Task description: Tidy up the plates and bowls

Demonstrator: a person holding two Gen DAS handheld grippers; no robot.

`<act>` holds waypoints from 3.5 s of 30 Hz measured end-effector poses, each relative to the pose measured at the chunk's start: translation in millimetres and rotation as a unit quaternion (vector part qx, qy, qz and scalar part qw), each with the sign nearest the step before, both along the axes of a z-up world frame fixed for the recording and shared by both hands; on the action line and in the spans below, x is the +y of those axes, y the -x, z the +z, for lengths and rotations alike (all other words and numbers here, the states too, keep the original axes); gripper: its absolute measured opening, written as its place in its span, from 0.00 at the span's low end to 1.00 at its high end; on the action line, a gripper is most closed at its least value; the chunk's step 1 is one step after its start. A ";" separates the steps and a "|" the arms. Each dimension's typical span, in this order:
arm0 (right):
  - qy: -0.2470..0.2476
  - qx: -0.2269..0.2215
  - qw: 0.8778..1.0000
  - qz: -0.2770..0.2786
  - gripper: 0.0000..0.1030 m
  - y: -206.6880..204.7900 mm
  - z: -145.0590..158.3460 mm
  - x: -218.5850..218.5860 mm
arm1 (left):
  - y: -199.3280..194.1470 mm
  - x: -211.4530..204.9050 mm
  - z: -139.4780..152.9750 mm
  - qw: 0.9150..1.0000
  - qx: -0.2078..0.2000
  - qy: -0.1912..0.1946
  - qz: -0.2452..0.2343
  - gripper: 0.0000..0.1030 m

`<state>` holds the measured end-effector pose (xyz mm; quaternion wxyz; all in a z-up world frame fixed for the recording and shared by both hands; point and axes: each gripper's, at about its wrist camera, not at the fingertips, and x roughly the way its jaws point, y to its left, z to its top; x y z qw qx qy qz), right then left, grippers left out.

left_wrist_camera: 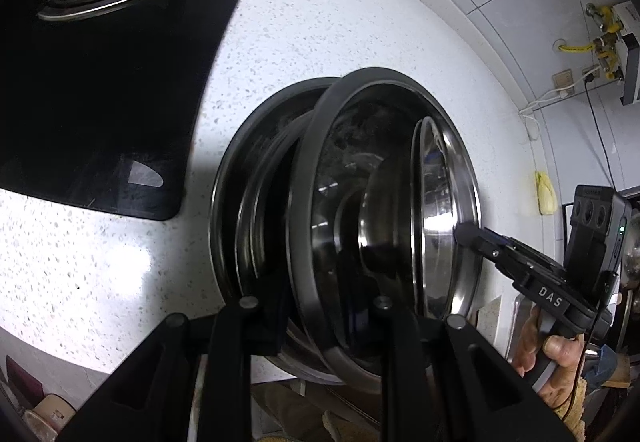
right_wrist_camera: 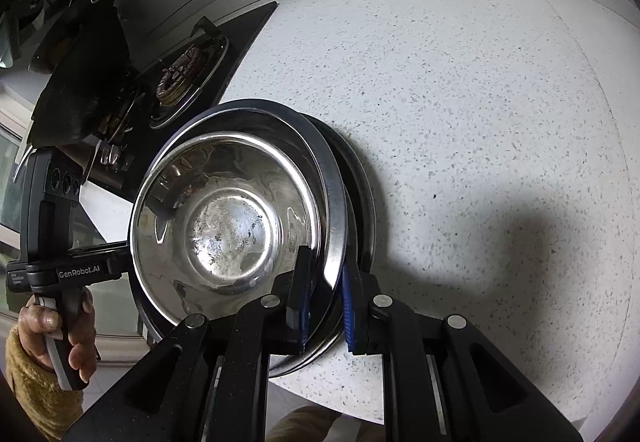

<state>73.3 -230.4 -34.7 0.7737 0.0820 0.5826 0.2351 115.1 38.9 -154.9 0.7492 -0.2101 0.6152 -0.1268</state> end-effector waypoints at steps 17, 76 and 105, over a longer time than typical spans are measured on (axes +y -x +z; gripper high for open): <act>-0.001 0.007 1.000 -0.007 0.12 -1.2 1.2 -4.2 | -2.0 -1.1 -1.5 1.000 0.002 -0.007 0.001 0.20; 0.068 -0.152 0.976 -0.137 0.61 135.2 78.7 -89.0 | 162.9 -35.2 129.4 0.935 -0.272 -0.222 0.059 0.43; 0.074 -0.200 0.960 -0.181 0.89 198.9 110.9 -119.6 | 216.2 -49.6 157.4 0.922 -0.306 -0.227 0.073 0.43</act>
